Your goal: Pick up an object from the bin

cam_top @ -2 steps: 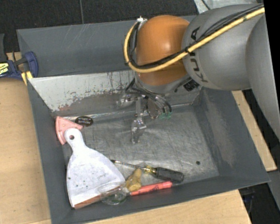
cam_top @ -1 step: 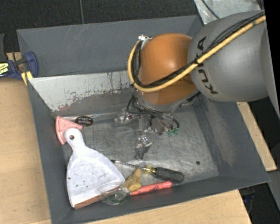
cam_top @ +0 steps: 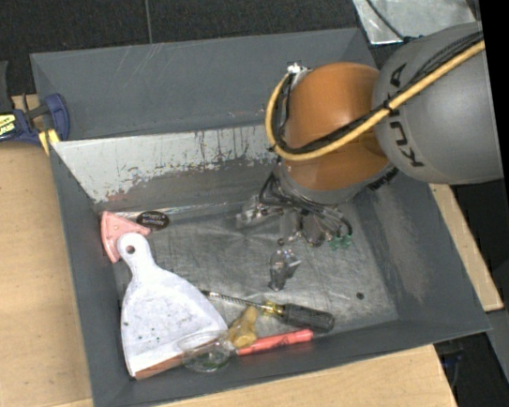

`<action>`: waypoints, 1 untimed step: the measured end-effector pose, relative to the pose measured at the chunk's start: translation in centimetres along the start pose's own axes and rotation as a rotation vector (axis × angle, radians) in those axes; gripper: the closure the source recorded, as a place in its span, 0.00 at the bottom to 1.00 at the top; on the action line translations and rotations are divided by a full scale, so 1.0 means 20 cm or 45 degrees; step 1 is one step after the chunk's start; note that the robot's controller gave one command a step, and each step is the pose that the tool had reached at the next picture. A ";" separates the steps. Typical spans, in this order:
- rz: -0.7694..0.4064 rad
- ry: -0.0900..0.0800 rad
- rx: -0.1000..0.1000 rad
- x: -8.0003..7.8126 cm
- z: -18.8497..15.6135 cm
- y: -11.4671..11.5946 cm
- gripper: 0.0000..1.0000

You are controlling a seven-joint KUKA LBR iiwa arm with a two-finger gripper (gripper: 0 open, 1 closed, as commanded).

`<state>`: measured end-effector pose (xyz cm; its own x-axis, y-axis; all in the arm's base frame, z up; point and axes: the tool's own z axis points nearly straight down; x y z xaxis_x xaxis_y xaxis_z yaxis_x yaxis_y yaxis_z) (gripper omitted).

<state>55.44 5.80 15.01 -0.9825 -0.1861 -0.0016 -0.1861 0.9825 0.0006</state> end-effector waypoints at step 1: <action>-0.134 0.000 0.002 0.13 -0.04 -0.03 0.00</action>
Offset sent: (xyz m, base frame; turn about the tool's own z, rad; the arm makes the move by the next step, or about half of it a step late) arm -0.0584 0.0687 -0.0510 -0.3564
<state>53.05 4.76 15.88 -0.9575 -0.2883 -0.0014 -0.2883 0.9575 -0.0012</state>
